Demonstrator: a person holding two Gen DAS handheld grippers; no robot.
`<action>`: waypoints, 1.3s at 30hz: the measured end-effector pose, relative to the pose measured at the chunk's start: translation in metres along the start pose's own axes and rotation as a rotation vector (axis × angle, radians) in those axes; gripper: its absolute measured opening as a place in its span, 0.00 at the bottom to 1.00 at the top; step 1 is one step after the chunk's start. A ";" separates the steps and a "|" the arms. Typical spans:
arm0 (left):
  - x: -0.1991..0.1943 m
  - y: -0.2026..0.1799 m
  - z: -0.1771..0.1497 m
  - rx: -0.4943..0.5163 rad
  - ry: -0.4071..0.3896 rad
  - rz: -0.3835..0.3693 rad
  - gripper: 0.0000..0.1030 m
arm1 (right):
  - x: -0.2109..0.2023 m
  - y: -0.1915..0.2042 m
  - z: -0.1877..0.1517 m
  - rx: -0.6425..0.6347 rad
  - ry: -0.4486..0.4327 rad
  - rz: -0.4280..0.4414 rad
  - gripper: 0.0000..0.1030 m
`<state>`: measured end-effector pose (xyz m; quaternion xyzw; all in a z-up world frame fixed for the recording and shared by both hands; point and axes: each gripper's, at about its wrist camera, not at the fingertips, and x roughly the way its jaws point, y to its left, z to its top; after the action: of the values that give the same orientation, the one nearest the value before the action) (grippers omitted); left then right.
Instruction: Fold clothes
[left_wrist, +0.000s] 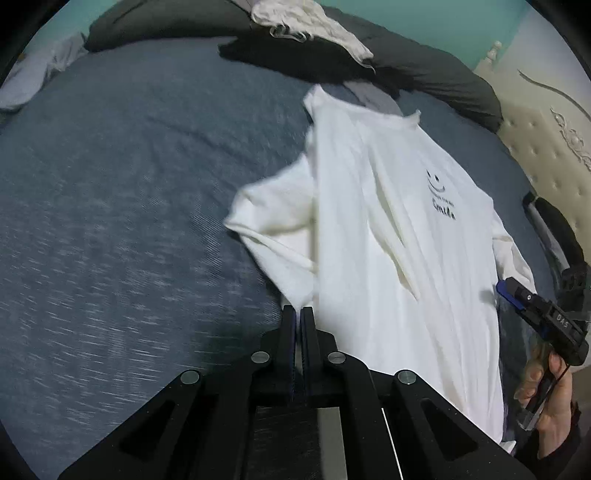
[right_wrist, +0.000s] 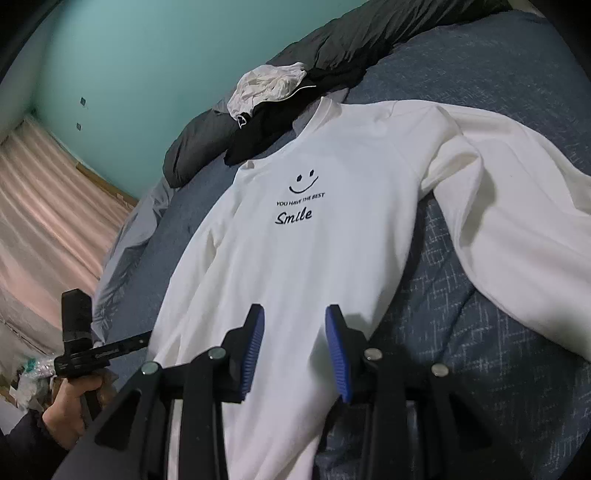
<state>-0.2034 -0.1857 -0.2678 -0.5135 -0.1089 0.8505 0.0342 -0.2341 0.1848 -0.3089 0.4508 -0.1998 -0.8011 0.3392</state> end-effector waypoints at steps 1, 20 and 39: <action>-0.007 0.004 0.002 0.003 -0.005 0.013 0.02 | 0.002 -0.001 0.001 0.003 -0.002 -0.001 0.33; -0.095 0.048 0.079 0.048 -0.152 0.270 0.02 | -0.003 -0.002 0.008 0.023 -0.028 0.043 0.33; -0.025 0.016 0.019 -0.008 0.006 0.076 0.34 | 0.000 -0.006 0.008 0.051 -0.022 0.052 0.33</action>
<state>-0.2079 -0.2080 -0.2407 -0.5200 -0.0925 0.8491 0.0003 -0.2435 0.1896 -0.3083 0.4453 -0.2356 -0.7915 0.3461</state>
